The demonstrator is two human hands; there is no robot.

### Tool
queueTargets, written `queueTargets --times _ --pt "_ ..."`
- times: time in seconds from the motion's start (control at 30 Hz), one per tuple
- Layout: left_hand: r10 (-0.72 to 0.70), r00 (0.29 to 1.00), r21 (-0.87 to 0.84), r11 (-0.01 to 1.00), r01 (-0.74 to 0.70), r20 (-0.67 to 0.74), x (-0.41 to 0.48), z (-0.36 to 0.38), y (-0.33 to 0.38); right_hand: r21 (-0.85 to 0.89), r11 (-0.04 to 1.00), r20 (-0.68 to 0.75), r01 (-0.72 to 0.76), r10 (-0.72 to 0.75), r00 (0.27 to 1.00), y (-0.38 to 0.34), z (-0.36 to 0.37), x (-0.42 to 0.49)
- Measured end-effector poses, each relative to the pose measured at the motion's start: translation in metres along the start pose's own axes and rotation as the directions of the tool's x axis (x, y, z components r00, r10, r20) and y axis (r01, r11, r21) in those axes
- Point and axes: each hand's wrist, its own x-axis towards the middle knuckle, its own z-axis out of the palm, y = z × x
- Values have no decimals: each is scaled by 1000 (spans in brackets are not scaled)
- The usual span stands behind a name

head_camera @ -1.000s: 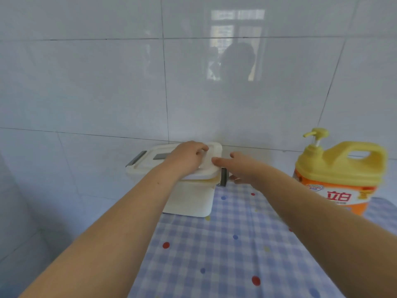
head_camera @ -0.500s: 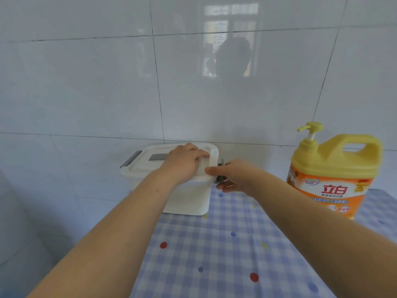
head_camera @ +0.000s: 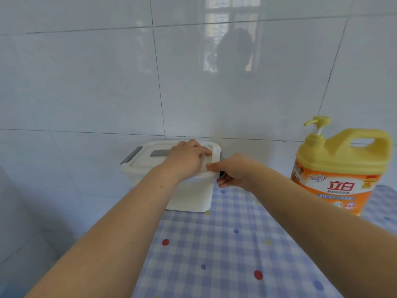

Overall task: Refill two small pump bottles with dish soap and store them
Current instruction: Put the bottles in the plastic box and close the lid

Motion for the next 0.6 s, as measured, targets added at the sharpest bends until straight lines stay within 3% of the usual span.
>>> queueTargets --times 0.3,0.6 --pt "5 1000 36 999 -6 13 0 2 0 -265 964 -118 30 -63 991 -11 10 4" --pt "4 1000 -28 1000 -4 -10 2 2 -1 -371 920 -77 128 -167 983 -5 9 0"
